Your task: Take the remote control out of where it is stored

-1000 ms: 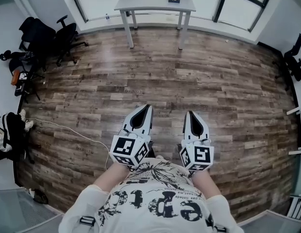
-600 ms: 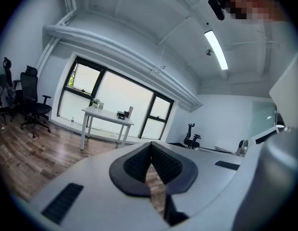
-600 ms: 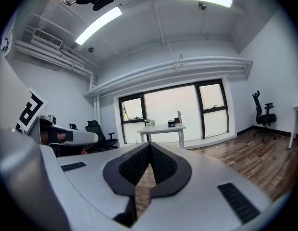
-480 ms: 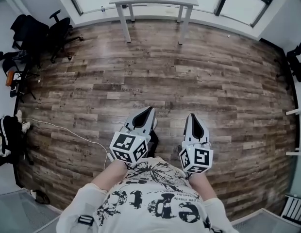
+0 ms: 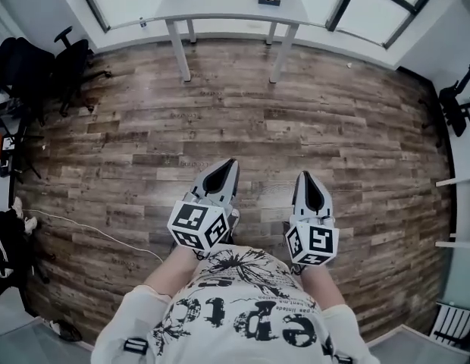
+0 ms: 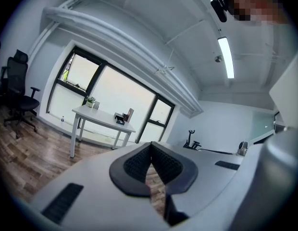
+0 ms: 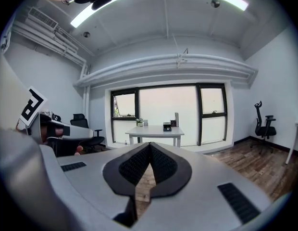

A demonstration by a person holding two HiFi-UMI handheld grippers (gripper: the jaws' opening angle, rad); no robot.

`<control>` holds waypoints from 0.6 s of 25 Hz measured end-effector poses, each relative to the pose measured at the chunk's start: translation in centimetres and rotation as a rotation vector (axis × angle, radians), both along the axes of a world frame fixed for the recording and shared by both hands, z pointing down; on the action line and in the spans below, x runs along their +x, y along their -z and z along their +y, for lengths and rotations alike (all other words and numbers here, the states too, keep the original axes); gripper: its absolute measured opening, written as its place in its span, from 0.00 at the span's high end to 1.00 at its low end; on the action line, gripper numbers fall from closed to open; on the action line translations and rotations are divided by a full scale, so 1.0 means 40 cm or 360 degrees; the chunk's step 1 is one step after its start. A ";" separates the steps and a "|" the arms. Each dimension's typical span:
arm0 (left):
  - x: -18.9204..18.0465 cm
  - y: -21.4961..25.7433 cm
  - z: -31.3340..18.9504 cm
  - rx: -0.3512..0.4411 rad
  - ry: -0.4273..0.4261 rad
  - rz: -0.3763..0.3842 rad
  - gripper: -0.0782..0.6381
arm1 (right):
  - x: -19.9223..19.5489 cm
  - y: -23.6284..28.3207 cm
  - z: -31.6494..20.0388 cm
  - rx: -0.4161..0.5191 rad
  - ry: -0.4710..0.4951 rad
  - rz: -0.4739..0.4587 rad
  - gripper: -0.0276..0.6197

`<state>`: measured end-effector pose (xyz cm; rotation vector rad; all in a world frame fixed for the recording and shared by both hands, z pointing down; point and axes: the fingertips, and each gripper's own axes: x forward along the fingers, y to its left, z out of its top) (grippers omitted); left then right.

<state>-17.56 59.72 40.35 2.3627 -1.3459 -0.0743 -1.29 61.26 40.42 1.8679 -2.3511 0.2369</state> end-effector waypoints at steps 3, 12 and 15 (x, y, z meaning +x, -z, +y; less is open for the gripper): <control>-0.050 -0.002 -0.103 -0.0011 0.0028 -0.0007 0.88 | -0.043 0.012 -0.097 -0.0004 0.0006 0.0026 0.95; -0.043 -0.053 -0.301 -0.0114 -0.0019 -0.0005 0.88 | -0.038 -0.048 -0.260 -0.0124 -0.0014 0.0049 0.95; -0.017 -0.063 -0.362 -0.0120 -0.0006 -0.0024 0.88 | -0.018 -0.062 -0.334 -0.0126 0.0010 0.0028 0.95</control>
